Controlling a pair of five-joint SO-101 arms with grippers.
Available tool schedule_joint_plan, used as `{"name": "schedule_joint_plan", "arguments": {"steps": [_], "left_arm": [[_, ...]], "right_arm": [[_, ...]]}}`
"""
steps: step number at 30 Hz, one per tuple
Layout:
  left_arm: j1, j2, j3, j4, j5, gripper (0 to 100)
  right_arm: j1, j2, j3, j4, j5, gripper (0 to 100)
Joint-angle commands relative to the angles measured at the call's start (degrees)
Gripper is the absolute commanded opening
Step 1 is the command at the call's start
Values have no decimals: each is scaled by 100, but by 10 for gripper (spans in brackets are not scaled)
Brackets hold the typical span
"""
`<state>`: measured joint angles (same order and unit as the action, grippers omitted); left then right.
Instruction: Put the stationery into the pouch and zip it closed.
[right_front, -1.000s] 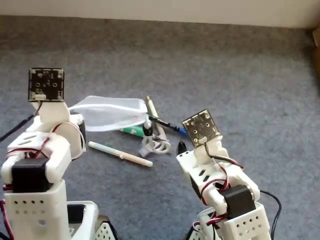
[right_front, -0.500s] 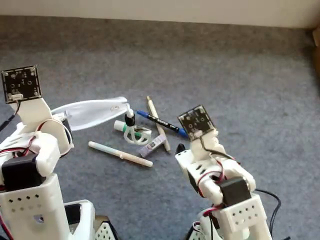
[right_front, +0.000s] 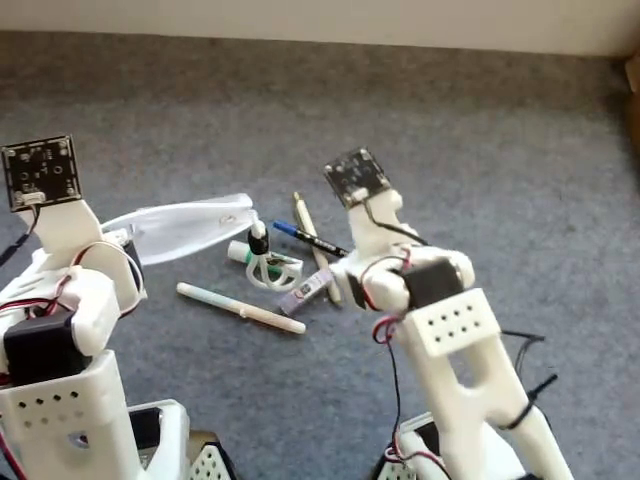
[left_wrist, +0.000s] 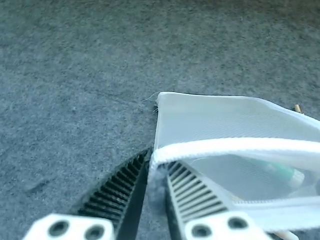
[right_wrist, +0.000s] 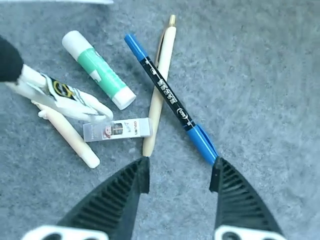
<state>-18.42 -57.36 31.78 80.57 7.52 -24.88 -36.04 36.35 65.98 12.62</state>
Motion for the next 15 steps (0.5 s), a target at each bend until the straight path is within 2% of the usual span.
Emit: {"name": "schedule_joint_plan", "arguments": {"steps": [1,9,15], "left_arm": [[-171,92,-22,-53,53,6],[-664,92,-22,-53,35,6],[-743,92,-13,-53,35,6]], "right_arm": [[-303,541,-752,-13,70,194],[-743,2176,-1596,-690,79,194],[-954,3134,-2185,-857,79,194]]}}
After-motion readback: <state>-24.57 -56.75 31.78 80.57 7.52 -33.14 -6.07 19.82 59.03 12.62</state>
